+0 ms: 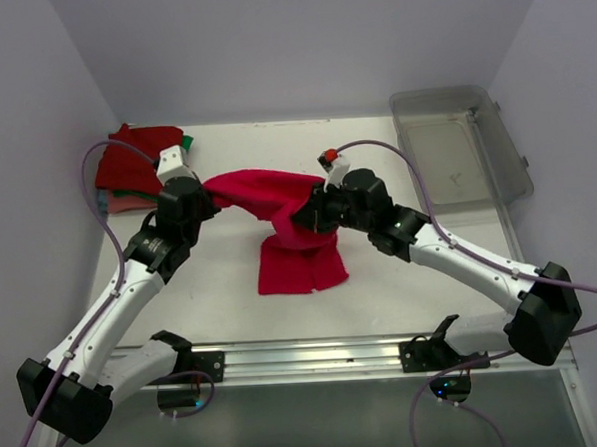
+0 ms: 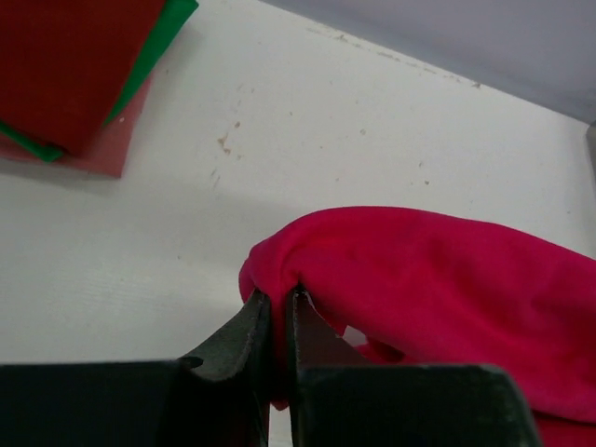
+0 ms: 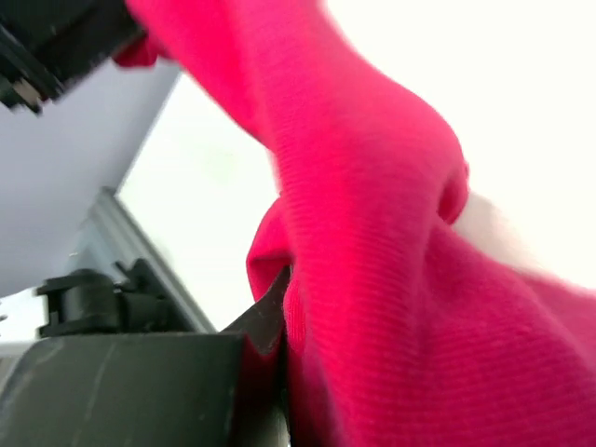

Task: Fold and stack the t-shirts
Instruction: Flatten the tshirt out

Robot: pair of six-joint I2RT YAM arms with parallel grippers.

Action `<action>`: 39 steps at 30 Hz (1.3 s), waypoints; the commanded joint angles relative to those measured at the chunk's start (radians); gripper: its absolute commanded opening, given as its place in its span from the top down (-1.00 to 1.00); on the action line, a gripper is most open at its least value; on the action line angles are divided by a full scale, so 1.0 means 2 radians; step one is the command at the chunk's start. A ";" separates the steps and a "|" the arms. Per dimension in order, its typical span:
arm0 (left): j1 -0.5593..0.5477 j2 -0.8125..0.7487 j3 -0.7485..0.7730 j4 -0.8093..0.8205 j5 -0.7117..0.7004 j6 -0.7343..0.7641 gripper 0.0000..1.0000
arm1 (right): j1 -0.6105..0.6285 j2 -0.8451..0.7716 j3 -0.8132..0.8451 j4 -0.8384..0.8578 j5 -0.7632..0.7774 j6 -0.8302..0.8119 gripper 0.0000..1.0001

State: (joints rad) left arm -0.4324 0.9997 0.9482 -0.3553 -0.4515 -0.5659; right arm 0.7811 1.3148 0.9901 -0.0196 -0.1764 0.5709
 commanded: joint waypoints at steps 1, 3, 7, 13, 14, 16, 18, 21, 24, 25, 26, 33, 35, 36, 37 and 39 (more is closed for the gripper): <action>0.005 0.014 -0.028 -0.003 0.000 -0.011 0.74 | -0.005 -0.017 0.046 -0.136 0.061 -0.056 1.00; 0.006 0.028 -0.045 -0.006 0.011 -0.020 -0.17 | -0.006 -0.019 0.059 -0.149 0.065 -0.052 1.00; 0.006 0.042 -0.068 0.002 0.057 -0.038 -1.00 | -0.006 -0.012 0.073 -0.170 0.077 -0.038 1.00; 0.005 -0.021 -0.109 0.036 0.159 -0.059 -1.00 | -0.006 0.018 0.085 -0.167 0.057 -0.010 1.00; 0.005 -0.033 -0.116 0.048 0.188 -0.080 -1.00 | -0.006 0.021 0.086 -0.167 0.054 -0.005 1.00; 0.001 -0.068 -0.150 0.101 0.275 -0.113 -1.00 | -0.006 0.032 0.089 -0.164 0.059 0.005 1.00; -0.027 -0.089 -0.189 0.137 0.304 -0.172 -1.00 | -0.006 0.038 0.091 -0.162 0.066 0.021 1.00; -0.073 -0.133 -0.267 0.233 0.314 -0.271 -1.00 | -0.006 0.047 0.087 -0.151 0.086 0.040 1.00; -0.087 -0.166 -0.368 0.368 0.319 -0.376 -1.00 | -0.007 0.060 0.089 -0.137 0.104 0.057 1.00; -0.088 -0.179 -0.381 0.386 0.312 -0.389 -1.00 | -0.007 0.064 0.091 -0.136 0.110 0.063 1.00; -0.089 -0.187 -0.392 0.391 0.306 -0.407 -1.00 | -0.009 0.072 0.092 -0.134 0.113 0.068 1.00; -0.101 -0.238 -0.550 0.612 0.237 -0.511 -1.00 | -0.019 0.090 0.084 -0.085 0.100 0.120 1.00; -0.101 -0.210 -0.558 0.678 0.231 -0.518 -1.00 | -0.019 0.093 0.083 -0.062 0.090 0.131 1.00; -0.103 -0.195 -0.565 0.701 0.228 -0.521 -1.00 | -0.019 0.094 0.077 -0.054 0.072 0.136 1.00; -0.104 -0.160 -0.568 0.755 0.228 -0.526 -1.00 | -0.020 0.094 0.070 -0.021 0.061 0.149 1.00; -0.107 -0.117 -0.565 0.803 0.227 -0.529 -1.00 | -0.019 0.091 0.054 0.004 0.046 0.159 1.00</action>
State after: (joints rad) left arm -0.6331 0.6682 0.0372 0.9405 0.0444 -1.5627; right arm 0.7422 1.5024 1.1206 -0.1783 -0.0231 0.8204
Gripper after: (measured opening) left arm 0.997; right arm 0.047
